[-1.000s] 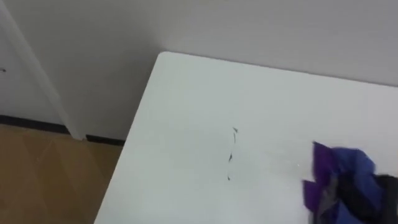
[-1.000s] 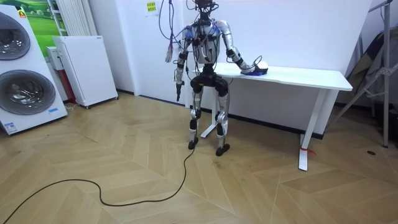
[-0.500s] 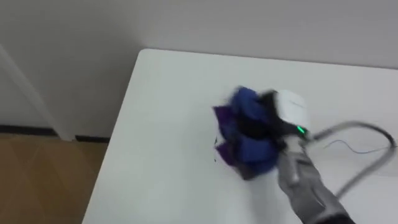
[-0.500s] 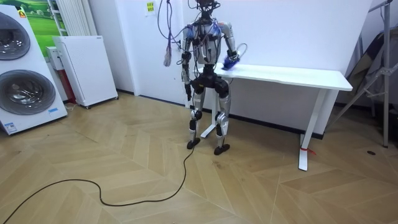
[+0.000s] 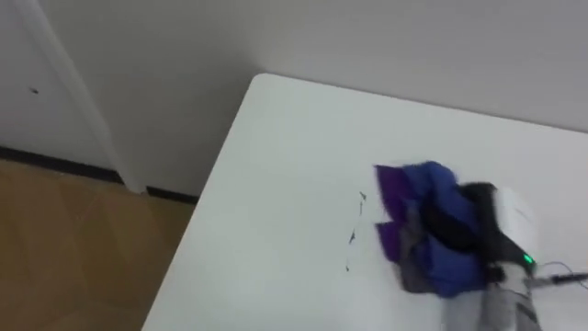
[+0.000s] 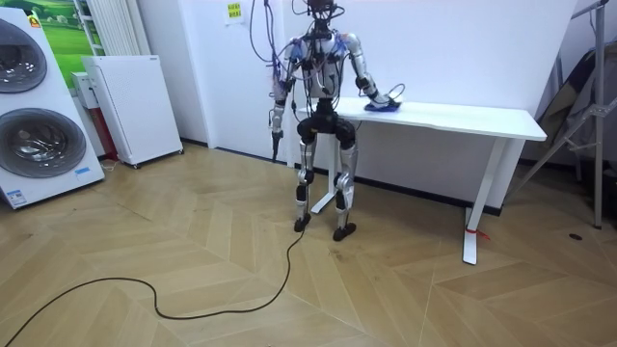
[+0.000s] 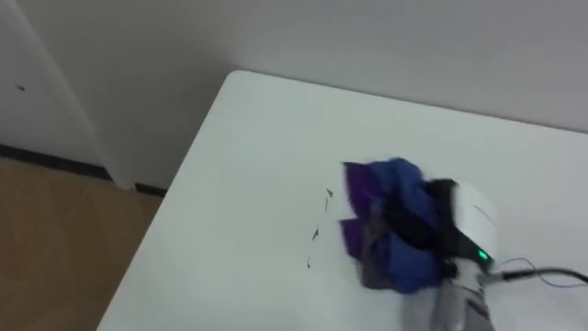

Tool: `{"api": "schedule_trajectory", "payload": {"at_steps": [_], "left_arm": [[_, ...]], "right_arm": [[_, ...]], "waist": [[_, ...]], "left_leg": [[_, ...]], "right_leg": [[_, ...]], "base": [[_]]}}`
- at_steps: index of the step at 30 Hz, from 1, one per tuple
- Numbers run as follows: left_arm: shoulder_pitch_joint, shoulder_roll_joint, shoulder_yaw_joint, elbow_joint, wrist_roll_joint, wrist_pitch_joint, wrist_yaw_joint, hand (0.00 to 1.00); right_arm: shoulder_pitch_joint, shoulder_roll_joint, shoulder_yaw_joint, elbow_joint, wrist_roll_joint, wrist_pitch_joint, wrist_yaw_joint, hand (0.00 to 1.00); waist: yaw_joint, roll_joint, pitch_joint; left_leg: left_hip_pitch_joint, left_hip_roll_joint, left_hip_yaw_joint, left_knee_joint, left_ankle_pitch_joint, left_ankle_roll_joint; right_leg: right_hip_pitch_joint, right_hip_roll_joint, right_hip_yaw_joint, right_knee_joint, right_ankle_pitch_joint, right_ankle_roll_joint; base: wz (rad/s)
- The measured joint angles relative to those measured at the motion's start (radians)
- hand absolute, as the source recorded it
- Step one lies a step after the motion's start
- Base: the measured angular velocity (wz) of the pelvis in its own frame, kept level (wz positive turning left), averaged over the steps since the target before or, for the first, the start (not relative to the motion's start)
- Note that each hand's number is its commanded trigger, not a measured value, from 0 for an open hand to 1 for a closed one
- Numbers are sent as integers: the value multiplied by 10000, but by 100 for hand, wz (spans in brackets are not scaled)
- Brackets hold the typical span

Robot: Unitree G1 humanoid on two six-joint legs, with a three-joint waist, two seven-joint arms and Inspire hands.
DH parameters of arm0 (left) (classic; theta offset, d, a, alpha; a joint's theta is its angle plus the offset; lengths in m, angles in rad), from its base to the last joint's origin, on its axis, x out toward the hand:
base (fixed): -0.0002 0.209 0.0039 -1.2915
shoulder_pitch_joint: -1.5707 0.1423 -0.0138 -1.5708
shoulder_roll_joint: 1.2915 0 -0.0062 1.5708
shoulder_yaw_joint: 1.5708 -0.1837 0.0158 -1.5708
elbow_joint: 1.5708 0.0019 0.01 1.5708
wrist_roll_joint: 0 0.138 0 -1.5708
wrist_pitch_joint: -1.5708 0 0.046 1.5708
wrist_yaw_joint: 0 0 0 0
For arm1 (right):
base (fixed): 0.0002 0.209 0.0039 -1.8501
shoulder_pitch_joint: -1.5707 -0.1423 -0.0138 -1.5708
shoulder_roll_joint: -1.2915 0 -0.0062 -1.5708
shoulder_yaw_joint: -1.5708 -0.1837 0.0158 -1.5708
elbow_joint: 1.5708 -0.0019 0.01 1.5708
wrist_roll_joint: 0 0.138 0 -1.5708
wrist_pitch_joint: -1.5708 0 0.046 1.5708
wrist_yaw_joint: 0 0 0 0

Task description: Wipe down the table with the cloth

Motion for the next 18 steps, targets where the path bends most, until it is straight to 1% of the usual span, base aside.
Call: {"api": "schedule_trajectory", "payload": {"at_steps": [1,2,3,4,5,6,7,8,9,10,11,12,13,14,15,16,17,18], "left_arm": [[-13,9,15,-25,75,-41,1,0],[-47,19,-2,-45,98,-47,-6,0],[-77,51,-26,-91,241,-14,-4,0],[-81,72,-64,-141,274,15,-2,0],[-174,100,-274,-243,259,20,22,0],[-217,110,-419,-256,259,20,44,0],[-308,105,-696,-256,254,23,91,0],[-471,103,-1070,-258,246,27,151,0],[-670,110,-1450,-241,230,30,256,0],[-821,106,-1594,-222,230,34,307,0],[-1184,97,-1788,-187,233,35,385,0],[-1470,99,-1860,-83,240,31,426,0],[-2132,115,-2082,167,253,22,471,0],[-2724,71,-2302,482,182,-73,466,0],[-2968,37,-2445,560,90,-164,461,0],[-3330,-92,-2480,565,33,-463,441,0],[-3624,-224,-2496,499,18,-751,379,0],[-3731,-240,-2557,449,-57,-824,343,0]], "right_arm": [[110,-214,-540,528,317,1,-32,100],[225,-429,-846,907,605,6,-52,100],[405,-585,-956,1069,763,58,-90,100],[468,-589,-969,1121,804,66,-91,100],[462,-616,-967,1159,898,160,-93,100],[411,-599,-951,1131,894,259,-110,100],[119,-537,-884,1028,853,613,-124,100],[-228,-451,-688,862,826,1044,-157,100],[-674,-276,-382,754,704,1532,-171,100],[-886,-123,-204,613,557,1775,-170,100],[-1243,305,333,92,175,2319,-141,100],[-1399,596,659,-200,-151,2523,-100,100],[-1780,1132,1567,-800,-748,2846,144,100],[-2462,1607,2597,-964,-1413,2903,598,100],[-2920,1779,3048,-941,-1826,2908,896,100],[-3835,2217,3779,-900,-2663,2869,1454,100],[-4743,2385,4423,-813,-3119,2651,1798,100],[-5164,2399,4703,-784,-3177,2530,1943,100]], "waist": [[-87,-22,-13],[-219,-10,-19],[-273,21,-30],[-303,40,-34],[-350,105,-38],[-317,151,-37],[-163,262,-47],[51,390,-36],[318,462,-29],[460,506,-8],[683,571,-4],[830,572,-3],[1116,576,7],[1595,598,26],[1811,622,47],[2163,666,120],[2610,658,247],[2831,657,300]], "left_leg": [[81,-38,96,73,-100,65],[57,-66,98,320,-284,128],[-9,-68,104,687,-530,175],[-72,-61,105,930,-677,190],[-162,-18,143,1436,-971,247],[-184,10,168,1649,-1089,274],[-236,56,207,2006,-1310,331],[-348,178,319,2368,-1514,364],[-436,277,358,2545,-1621,407],[-488,314,350,2645,-1675,425],[-723,493,418,2904,-1810,424],[-851,565,443,2999,-1835,424],[-1126,715,503,3165,-1850,418],[-1240,874,688,3187,-1804,377],[-1343,915,691,3237,-1782,336],[-1630,985,640,3333,-1727,232],[-1883,990,467,3321,-1606,23],[-2033,1001,305,3284,-1535,-87]], "right_leg": [[73,-61,33,85,-66,44],[70,-141,51,305,-174,99],[26,-226,41,641,-306,120],[-5,-271,33,832,-393,136],[-120,-338,40,1277,-533,164],[-164,-368,2,1466,-558,160],[-326,-401,-117,1798,-575,151],[-505,-418,-345,2046,-517,67],[-772,-435,-565,2251,-395,-78],[-868,-436,-807,2295,-312,-176],[-1110,-463,-1179,2360,-121,-344],[-1279,-449,-1281,2441,-57,-385],[-1681,-460,-1274,2785,21,-353],[-2046,-621,-1148,3259,72,-247],[-2239,-761,-959,3528,56,-203],[-2526,-1131,-415,3790,-14,-77],[-2714,-1495,111,3706,-119,4],[-2747,-1596,278,3460,-135,37]], "base": [[-8],[-12],[-8],[-14],[-15],[-38],[-67],[-101],[-100],[-98],[-72],[-68],[-54],[-46],[-22],[9],[25],[49]]}}
